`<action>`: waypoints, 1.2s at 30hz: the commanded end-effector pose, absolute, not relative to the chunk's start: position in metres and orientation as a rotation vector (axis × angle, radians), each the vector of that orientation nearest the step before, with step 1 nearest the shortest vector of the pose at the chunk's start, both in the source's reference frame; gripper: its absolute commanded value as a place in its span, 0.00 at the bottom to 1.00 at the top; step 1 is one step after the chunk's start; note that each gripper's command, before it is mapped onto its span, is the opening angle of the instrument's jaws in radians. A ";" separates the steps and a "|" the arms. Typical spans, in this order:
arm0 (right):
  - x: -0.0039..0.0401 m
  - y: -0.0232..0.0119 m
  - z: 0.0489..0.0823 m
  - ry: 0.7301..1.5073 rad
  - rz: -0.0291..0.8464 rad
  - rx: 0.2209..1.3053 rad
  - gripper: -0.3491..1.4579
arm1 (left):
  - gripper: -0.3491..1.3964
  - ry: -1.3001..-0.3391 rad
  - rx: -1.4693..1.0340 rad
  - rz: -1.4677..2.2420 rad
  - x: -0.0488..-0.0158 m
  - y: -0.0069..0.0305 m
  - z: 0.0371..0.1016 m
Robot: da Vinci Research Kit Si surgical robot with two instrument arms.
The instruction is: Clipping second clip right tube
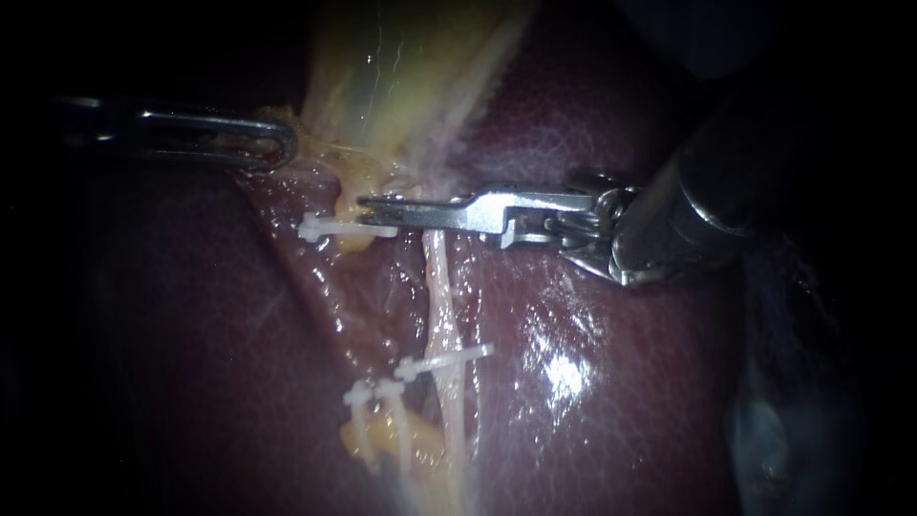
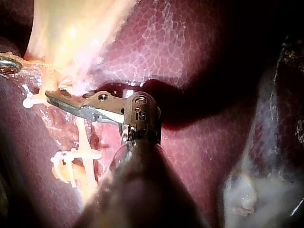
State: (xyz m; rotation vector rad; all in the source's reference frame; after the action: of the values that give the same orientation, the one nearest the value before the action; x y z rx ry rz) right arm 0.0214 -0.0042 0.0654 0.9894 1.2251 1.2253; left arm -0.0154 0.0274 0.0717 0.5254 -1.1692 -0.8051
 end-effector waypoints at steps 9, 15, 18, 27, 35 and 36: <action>0.0225 -0.0039 0.0655 1.291 1.124 0.890 0.46 | 0.00 -1.169 0.526 -0.805 -0.0153 0.0274 0.0717; 0.0226 -0.0044 0.0652 1.345 0.979 0.839 0.47 | 0.00 -1.170 0.527 -0.804 -0.0151 0.0274 0.0716; 0.0225 -0.0050 0.0648 1.358 0.914 0.849 0.47 | 0.00 -1.170 0.527 -0.804 -0.0151 0.0275 0.0716; 0.0235 -0.0093 0.0639 1.330 0.781 0.942 0.47 | 0.00 -1.169 0.527 -0.804 -0.0151 0.0275 0.0716; 0.0237 -0.0124 0.0638 1.327 0.679 1.008 0.47 | 0.00 -1.169 0.528 -0.804 -0.0151 0.0275 0.0716; 0.0236 -0.0125 0.0637 1.325 0.678 1.016 0.47 | 0.00 -1.170 0.528 -0.804 -0.0151 0.0275 0.0716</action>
State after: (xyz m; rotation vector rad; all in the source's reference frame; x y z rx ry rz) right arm 0.0235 -0.0128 0.0637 1.0190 1.3247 0.6713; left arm -0.0151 0.0275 0.0716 0.5276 -1.1698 -0.8039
